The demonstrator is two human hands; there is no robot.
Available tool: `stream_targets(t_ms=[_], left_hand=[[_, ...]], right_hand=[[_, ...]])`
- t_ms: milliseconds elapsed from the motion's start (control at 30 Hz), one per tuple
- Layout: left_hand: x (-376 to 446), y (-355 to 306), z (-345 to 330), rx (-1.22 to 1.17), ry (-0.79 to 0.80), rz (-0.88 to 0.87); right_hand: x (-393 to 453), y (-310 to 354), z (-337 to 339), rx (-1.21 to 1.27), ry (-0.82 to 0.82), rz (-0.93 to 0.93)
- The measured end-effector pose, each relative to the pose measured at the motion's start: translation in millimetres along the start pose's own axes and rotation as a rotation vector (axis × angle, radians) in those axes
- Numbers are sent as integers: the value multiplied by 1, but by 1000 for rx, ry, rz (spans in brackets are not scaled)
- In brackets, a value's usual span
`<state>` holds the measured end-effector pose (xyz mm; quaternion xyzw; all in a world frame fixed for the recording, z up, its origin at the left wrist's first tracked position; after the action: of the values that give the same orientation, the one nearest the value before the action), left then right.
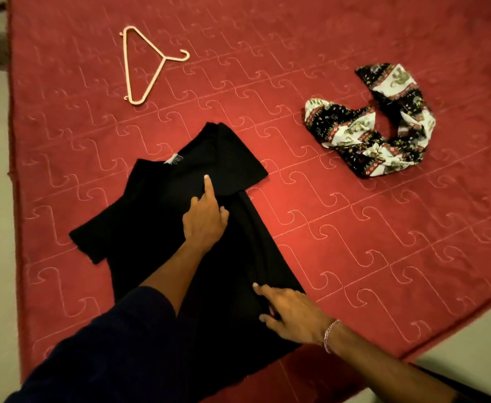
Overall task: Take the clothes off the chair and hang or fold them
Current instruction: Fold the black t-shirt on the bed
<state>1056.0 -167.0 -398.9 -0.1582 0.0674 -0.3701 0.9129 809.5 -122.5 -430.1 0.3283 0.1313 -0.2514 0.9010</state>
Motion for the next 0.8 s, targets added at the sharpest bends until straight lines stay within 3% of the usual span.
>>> stream_targets(t_ms=[100,267,500,667,800], left_hand=[[15,4,4,-72,-20,-11],[45,18,18,-271,-63,63],[74,63,28,-96,-96,95],[88,89,16,153,-19,92],[105,103,7,135,-27,11]], right_hand=[[23,-8,23,204,-49,-74],[86,-28,93,560,-418,-303],[197,-44,127,1116,-499,-653],[232,-50,147,1267,-636,-836],[243,-63,161,1164,-820,-780]])
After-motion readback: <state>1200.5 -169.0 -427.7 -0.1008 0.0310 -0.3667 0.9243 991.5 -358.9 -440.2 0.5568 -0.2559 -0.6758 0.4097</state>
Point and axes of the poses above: each hand's wrist, its own x-axis towards the middle knuckle, its own z-axis out of the back of the hand, y = z × x, the point moved 9 cm from there along x, towards the middle knuckle, and after that the axes turned 8 degrees about -y, right-handed, at the moved point
